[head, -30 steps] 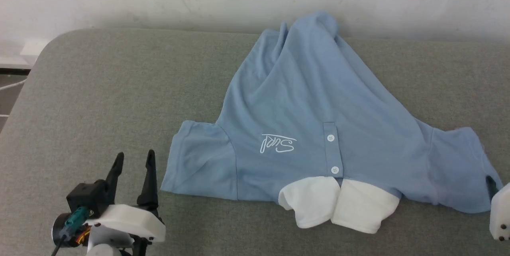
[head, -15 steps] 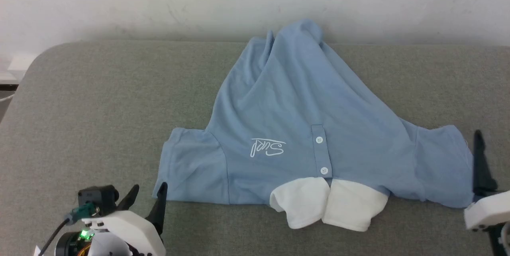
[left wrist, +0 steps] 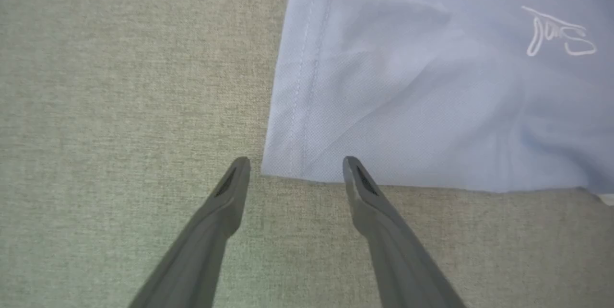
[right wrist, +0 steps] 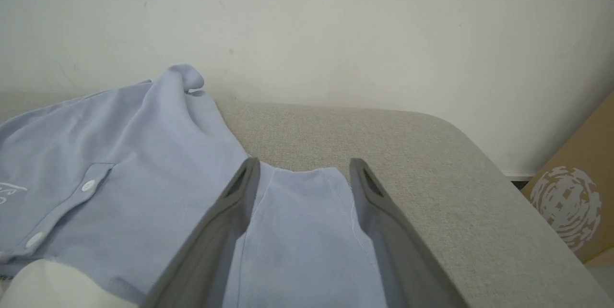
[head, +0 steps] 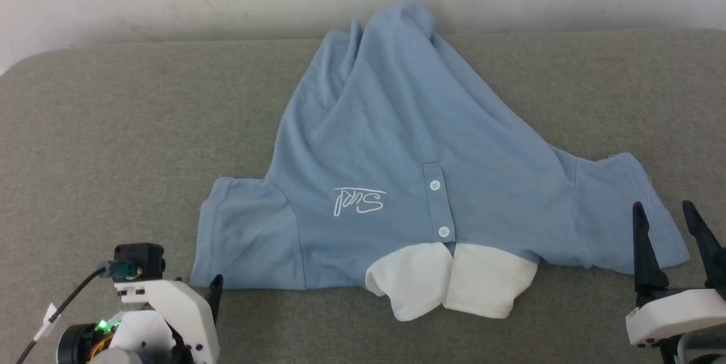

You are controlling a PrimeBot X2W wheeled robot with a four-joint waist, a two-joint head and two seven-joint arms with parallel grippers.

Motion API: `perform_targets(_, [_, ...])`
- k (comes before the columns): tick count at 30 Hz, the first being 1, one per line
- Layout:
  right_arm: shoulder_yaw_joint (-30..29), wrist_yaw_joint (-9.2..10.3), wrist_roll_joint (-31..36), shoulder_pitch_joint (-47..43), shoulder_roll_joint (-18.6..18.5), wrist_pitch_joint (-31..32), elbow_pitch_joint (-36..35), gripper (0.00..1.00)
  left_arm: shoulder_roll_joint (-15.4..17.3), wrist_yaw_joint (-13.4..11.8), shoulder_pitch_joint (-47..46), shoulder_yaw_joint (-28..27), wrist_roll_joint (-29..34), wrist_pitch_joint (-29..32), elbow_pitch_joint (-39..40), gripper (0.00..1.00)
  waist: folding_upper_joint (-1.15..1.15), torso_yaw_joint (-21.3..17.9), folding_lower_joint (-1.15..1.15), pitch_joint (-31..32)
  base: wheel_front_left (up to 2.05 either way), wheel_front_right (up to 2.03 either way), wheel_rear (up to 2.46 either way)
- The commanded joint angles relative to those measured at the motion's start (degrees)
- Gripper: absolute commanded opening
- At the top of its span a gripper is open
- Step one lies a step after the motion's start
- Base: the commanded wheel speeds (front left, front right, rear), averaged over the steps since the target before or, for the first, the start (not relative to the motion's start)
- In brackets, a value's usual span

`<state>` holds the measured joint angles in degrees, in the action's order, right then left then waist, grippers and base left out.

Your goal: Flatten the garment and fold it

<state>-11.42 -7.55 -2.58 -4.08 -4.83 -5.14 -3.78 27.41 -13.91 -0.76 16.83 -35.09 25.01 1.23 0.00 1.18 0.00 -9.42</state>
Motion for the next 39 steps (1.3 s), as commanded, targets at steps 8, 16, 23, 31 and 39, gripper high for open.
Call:
perform_targets(8, [0.0, 0.06, 1.1, 2.0, 0.6, -0.7, 1.0, 1.0, 0.2, -0.9, -3.0, 1.5, 0.7, 3.4, -7.7, 1.0, 0.0, -2.0, 0.0, -2.6, 0.0, 0.0, 0.0])
perform_targets(16, [-1.6, 0.06, 2.1, 1.8, 0.5, 1.3, 2.0, 1.0, -1.3, 1.7, -1.9, 2.4, -2.2, 4.1, -8.8, 0.0, 0.0, -2.0, 0.0, -1.8, 0.0, 0.0, 0.0])
perform_targets(23, [-4.8, 0.06, 1.2, -0.1, -1.5, 11.8, 4.2, 1.0, -2.8, -1.0, -1.1, -1.9, -0.4, -7.6, -4.0, 0.0, 0.0, 0.3, 0.0, 0.1, 0.0, 0.0, 0.0])
perform_targets(31, [-8.1, 0.06, -1.7, 0.3, -6.0, 29.0, 6.0, 1.0, -1.8, -2.7, 0.2, -3.0, 0.7, -9.2, 5.3, 0.0, 0.0, 2.7, 0.0, -0.8, 0.0, 0.0, 0.0])
perform_targets(39, [-7.8, 0.06, -5.2, 4.2, -9.9, 36.6, 9.6, 1.0, -1.0, -3.7, 0.2, -1.7, 1.9, -7.2, 11.3, 0.0, 0.0, 4.1, 0.0, -2.5, 0.0, 0.0, 0.0])
